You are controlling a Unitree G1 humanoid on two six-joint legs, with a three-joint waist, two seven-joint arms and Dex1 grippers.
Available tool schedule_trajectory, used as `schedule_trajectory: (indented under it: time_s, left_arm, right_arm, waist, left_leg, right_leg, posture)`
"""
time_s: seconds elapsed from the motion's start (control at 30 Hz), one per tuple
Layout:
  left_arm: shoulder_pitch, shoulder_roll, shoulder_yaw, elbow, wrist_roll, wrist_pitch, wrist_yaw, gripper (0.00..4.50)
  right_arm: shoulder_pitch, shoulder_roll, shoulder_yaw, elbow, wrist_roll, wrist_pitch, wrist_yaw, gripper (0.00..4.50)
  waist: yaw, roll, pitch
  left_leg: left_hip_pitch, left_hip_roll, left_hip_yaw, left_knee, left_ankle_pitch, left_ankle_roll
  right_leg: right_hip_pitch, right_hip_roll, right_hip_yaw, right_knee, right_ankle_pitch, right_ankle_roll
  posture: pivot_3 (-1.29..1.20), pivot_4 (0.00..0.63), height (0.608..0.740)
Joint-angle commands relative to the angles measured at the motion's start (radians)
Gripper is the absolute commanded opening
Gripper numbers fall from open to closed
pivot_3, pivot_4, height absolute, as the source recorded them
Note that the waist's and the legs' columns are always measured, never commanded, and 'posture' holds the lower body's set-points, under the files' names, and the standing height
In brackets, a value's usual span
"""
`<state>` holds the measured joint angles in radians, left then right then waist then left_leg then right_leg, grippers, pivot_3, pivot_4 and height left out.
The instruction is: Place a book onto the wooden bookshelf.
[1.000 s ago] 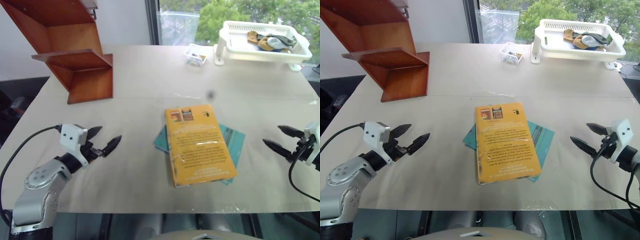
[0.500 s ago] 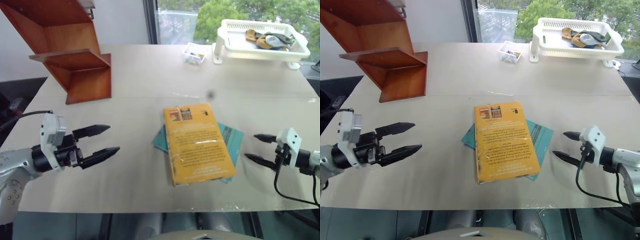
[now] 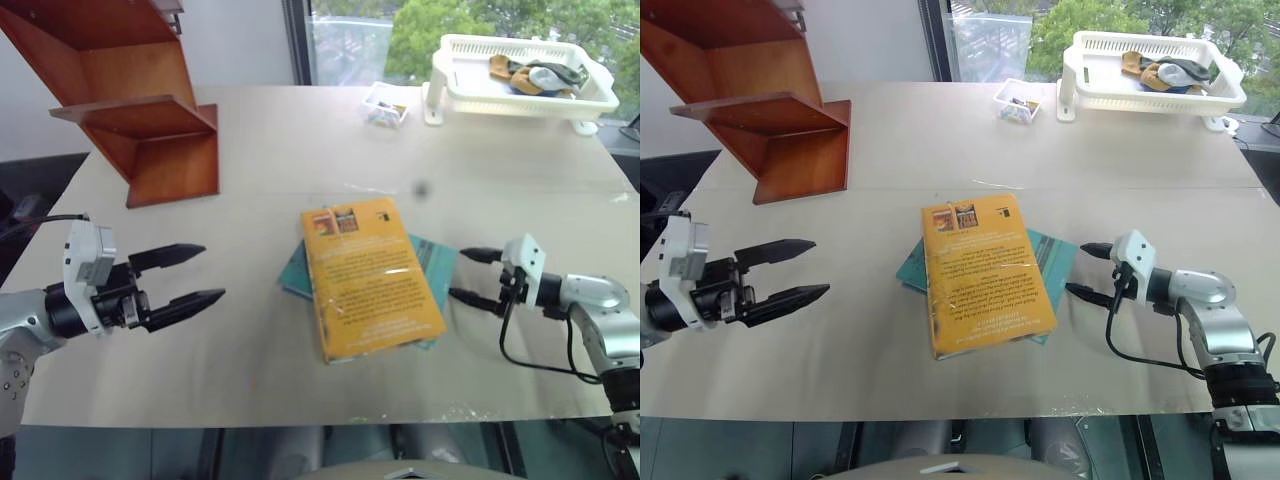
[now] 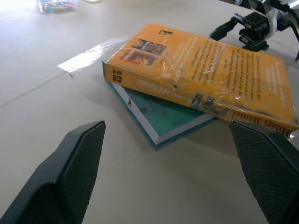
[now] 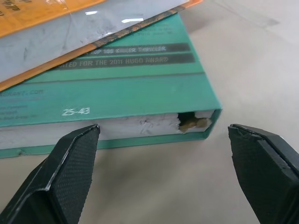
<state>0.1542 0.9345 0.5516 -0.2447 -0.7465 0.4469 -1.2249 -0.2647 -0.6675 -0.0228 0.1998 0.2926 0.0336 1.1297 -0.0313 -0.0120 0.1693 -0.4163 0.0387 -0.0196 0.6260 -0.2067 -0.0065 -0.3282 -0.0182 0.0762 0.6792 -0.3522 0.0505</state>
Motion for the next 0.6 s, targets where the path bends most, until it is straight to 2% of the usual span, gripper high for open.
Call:
schedule_trajectory:
  time_s: [0.03, 0.23, 0.6]
  left_arm:
    - [0.015, 0.001, 0.064, -0.023, -0.008, -0.017, -0.010, 4.48]
    - [0.016, 0.002, 0.075, -0.008, -0.012, -0.031, -0.035, 4.48]
    - [-0.023, 0.007, 0.090, 0.039, -0.002, -0.076, -0.073, 4.48]
  right_arm:
    - [-0.032, -0.057, -0.055, 0.022, 0.001, -0.029, 0.007, 4.50]
    - [-0.167, -0.051, -0.063, 0.014, 0.039, 0.005, -0.012, 4.50]
    - [-0.260, 0.062, 0.126, -0.004, -0.012, -0.005, 0.079, 4.50]
  waist:
    - [-0.001, 0.000, 0.001]
    - [-0.016, 0.000, 0.004]
    - [-0.012, -0.001, 0.006]
  left_leg:
    - [0.000, 0.000, 0.000, 0.000, 0.000, 0.000]
    - [0.001, 0.001, 0.001, 0.000, 0.000, 0.000]
    - [-0.001, 0.000, -0.001, 0.000, 0.000, 0.000]
  right_leg:
    - [0.000, 0.000, 0.000, 0.000, 0.000, 0.000]
    - [0.000, 0.000, 0.001, 0.002, 0.000, 0.000]
    - [-0.001, 0.000, -0.002, 0.001, 0.000, 0.000]
  posture:
    - [0.00, 0.150, 0.740]
    - [0.00, 0.150, 0.740]
    - [0.00, 0.150, 0.740]
